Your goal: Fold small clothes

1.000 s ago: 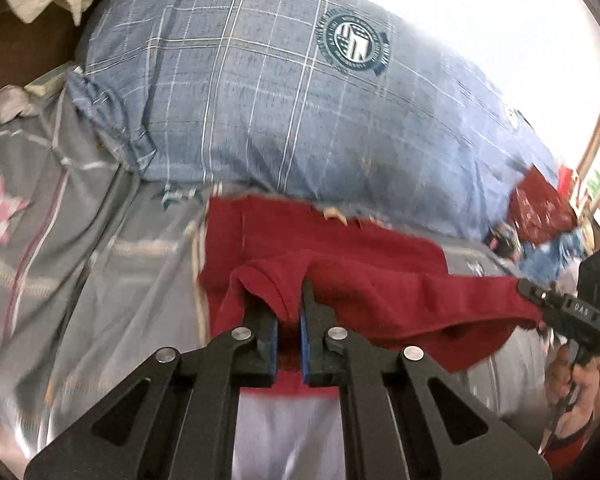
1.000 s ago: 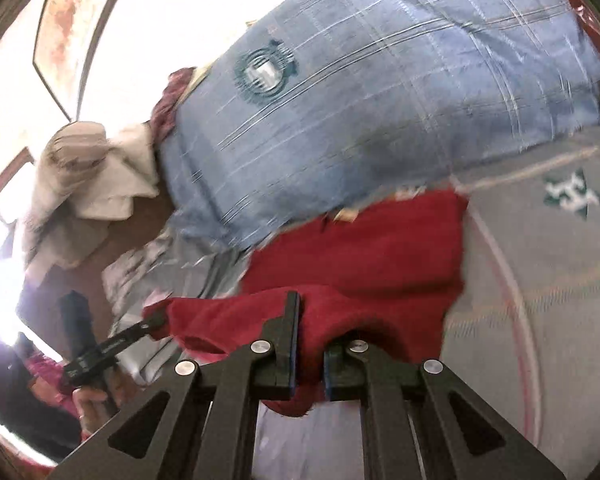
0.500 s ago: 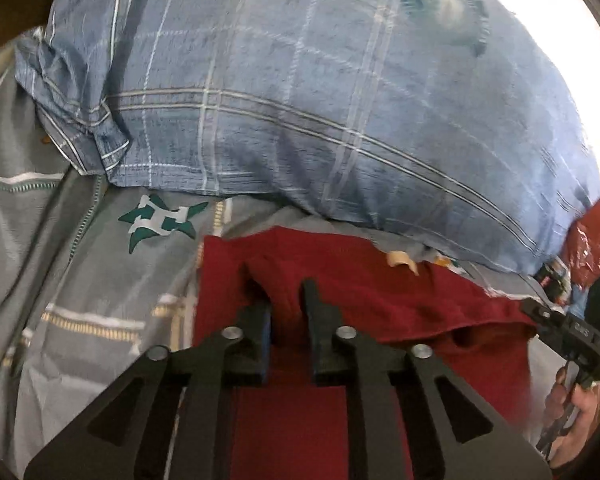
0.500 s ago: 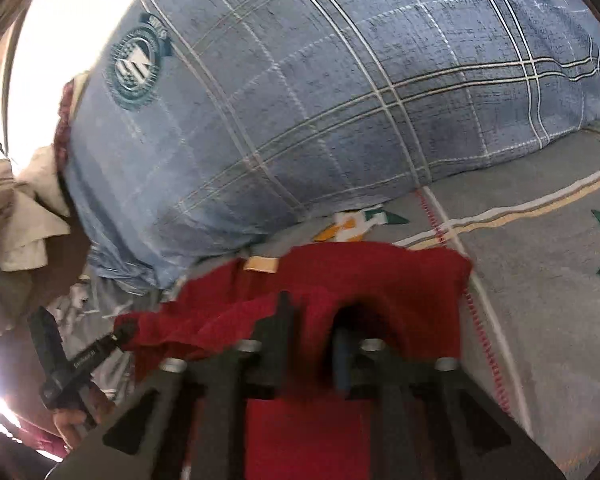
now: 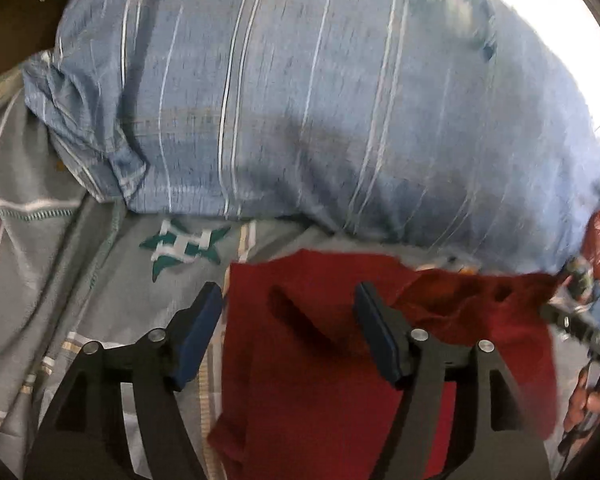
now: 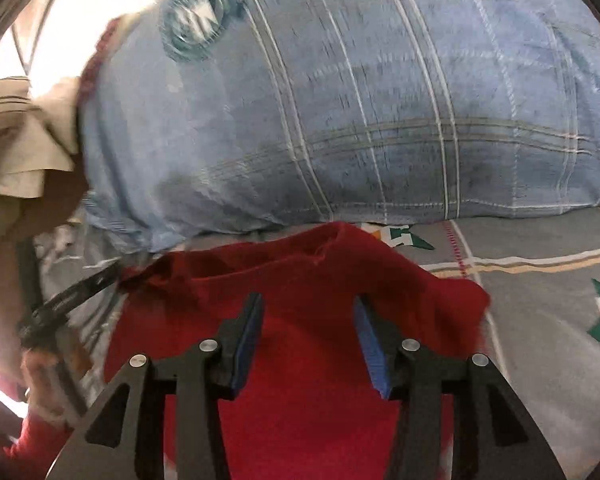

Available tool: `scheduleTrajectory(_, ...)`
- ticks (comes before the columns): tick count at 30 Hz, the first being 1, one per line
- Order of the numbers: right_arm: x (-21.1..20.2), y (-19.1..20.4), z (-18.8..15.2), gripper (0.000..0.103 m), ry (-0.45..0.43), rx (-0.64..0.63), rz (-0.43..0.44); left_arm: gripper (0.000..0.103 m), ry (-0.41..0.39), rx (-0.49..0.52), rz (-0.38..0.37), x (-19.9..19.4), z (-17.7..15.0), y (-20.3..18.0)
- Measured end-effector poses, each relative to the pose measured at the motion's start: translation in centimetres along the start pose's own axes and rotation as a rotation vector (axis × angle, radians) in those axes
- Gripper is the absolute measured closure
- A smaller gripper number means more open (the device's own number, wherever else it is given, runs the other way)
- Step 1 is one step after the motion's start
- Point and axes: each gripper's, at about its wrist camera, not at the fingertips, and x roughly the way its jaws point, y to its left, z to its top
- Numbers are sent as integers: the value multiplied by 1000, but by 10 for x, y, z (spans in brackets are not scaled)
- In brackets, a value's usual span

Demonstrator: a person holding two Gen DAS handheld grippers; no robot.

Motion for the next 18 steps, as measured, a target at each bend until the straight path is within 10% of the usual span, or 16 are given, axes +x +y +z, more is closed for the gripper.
scheduleTrajectory(4, 59, -10, 19, 56, 96, -11, -132, 24, 98, -20, 18, 29, -6, 12)
scheduleTrajectory(10, 89, -24, 29, 56, 107, 5, -226, 22, 39, -119, -8, 11, 6, 32)
scheduleTrajectory(14, 65, -18, 23, 53, 100, 21, -210, 21, -23, -162, 14, -12, 9, 48)
scheduleTrajectory(18, 42, 32, 17, 49, 72, -54, -9, 20, -11, -197, 32, -14, 8, 55)
